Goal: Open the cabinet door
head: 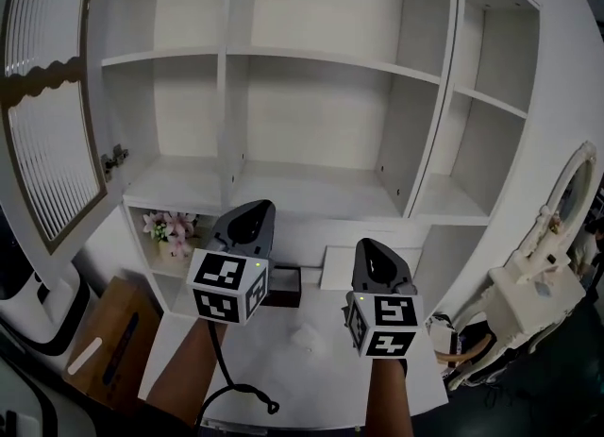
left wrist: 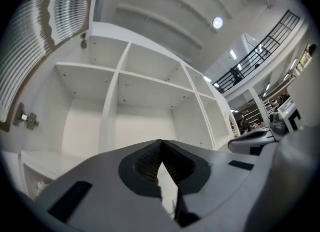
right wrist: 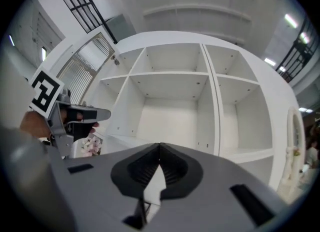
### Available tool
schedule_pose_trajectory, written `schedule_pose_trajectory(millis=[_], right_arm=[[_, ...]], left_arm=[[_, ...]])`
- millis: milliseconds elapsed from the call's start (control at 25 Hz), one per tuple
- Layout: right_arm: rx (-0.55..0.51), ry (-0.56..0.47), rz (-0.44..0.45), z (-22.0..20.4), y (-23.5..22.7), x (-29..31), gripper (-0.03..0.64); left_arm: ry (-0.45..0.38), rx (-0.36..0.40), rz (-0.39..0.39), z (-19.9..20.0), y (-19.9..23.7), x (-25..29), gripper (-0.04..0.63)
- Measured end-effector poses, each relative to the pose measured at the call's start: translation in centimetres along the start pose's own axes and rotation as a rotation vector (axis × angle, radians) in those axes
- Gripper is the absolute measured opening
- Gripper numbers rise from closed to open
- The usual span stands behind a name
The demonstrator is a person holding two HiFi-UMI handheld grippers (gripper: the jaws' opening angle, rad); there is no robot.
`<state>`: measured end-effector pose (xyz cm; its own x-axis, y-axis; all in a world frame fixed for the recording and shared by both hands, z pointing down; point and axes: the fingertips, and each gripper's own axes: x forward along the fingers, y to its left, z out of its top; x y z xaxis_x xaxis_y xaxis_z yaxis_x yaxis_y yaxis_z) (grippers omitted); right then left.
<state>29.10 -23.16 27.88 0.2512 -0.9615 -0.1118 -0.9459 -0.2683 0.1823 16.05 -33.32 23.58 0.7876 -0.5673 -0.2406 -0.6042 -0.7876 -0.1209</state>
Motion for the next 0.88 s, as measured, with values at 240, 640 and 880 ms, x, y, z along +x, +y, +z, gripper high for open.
schedule_pose_trajectory(millis=[240,640,880], right_arm=[[0.059,0.043,0.065,-4.4,4.4,-0.4,0.02],[0.074,0.102,0.17,-9.0,10.3,-0.1,0.02],[0.073,0.087,0.186,-8.4,11.1,-0.2,0.02]], left_arm=[[0.133,-0.022,0.083,-7.9,0.6,-4.9,0.009],[0.249,-0.039,0.194,-14.2,3.8,-10.4,0.009],[0.229,-0.024,0.185,-13.3,3.5,-10.7,0.009]])
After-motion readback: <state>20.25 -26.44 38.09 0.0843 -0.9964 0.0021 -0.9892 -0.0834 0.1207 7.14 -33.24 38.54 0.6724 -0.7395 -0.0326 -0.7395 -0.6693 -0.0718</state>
